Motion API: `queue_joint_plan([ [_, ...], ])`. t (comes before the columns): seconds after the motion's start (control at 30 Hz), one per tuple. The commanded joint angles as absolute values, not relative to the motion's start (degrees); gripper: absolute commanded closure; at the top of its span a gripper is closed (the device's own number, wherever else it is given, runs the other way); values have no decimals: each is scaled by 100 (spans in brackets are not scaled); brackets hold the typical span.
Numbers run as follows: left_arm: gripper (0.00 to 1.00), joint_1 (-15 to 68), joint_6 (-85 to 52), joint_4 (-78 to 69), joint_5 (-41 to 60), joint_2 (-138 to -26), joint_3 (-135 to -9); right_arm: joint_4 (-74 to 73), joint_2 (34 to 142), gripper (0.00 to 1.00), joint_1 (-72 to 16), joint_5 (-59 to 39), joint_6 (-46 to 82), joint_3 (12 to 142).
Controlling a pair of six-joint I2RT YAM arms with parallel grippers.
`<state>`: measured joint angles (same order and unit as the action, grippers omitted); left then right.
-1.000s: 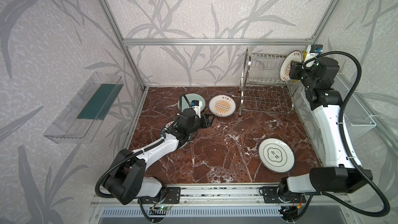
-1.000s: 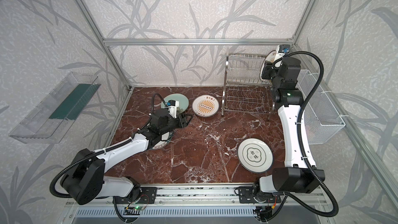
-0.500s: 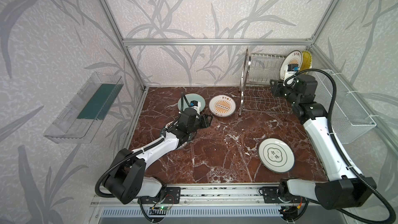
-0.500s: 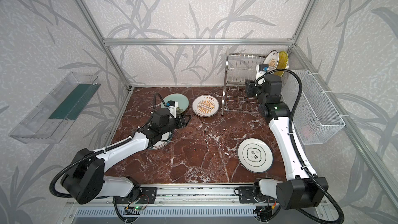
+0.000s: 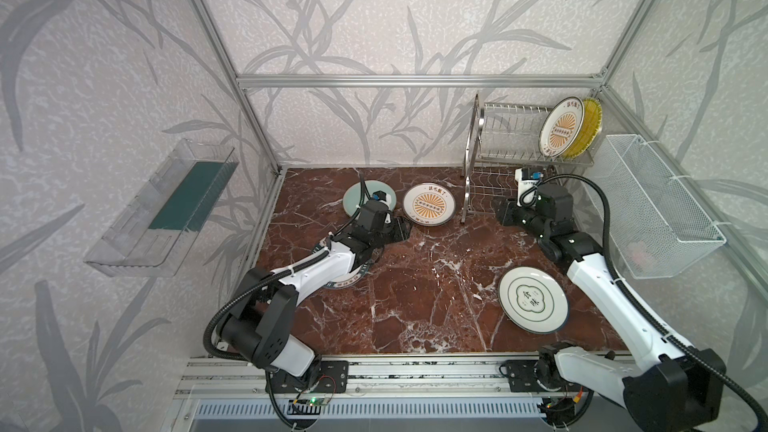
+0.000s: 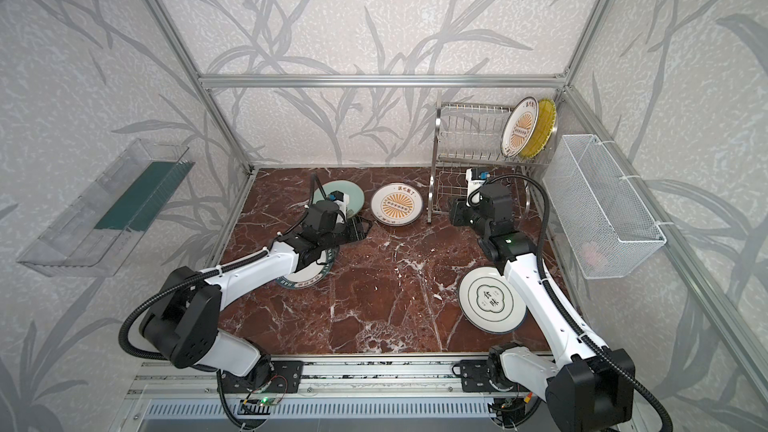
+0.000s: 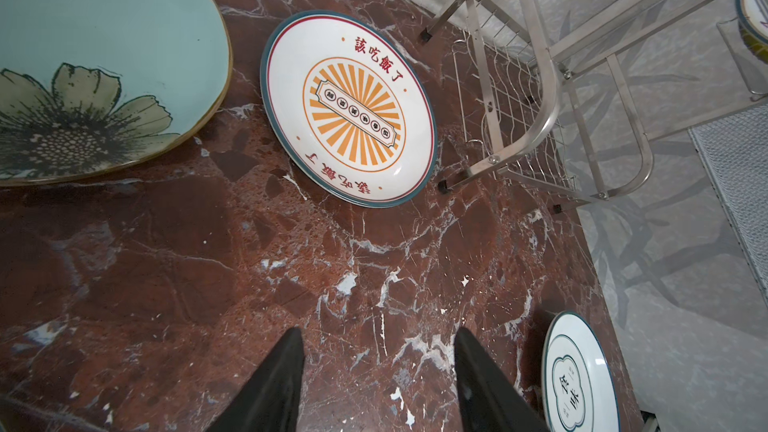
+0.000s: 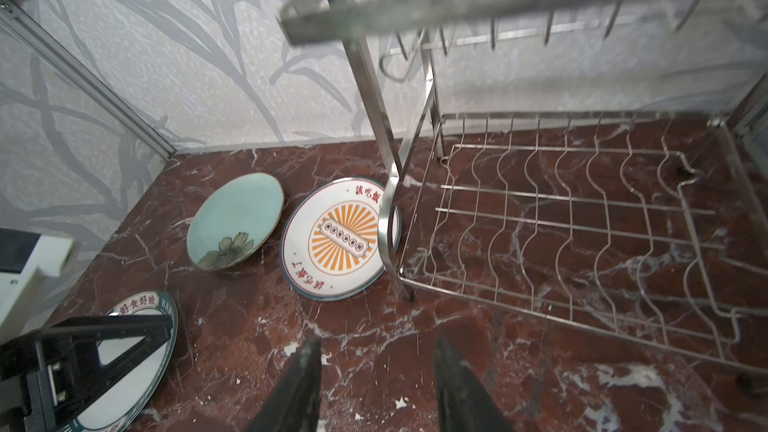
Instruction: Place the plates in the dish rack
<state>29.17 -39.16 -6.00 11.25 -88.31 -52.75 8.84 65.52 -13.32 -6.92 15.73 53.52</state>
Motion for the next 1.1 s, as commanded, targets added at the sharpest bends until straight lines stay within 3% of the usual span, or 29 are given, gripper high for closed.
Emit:
queue_joint_plan([
  [0.0,44,2810,-4090,-461,1167,-9100,-5521,573,6359,56,-1464,-815,1945,5024],
  [0.53,41,2475,-4992,-1508,1520,-10404,-5835,211,6285,58,-1819,-1039,2464,3871],
  [1.07,42,2435,-5643,-2273,1644,-11590,-6353,226,6219,59,-1819,-949,2418,3781],
])
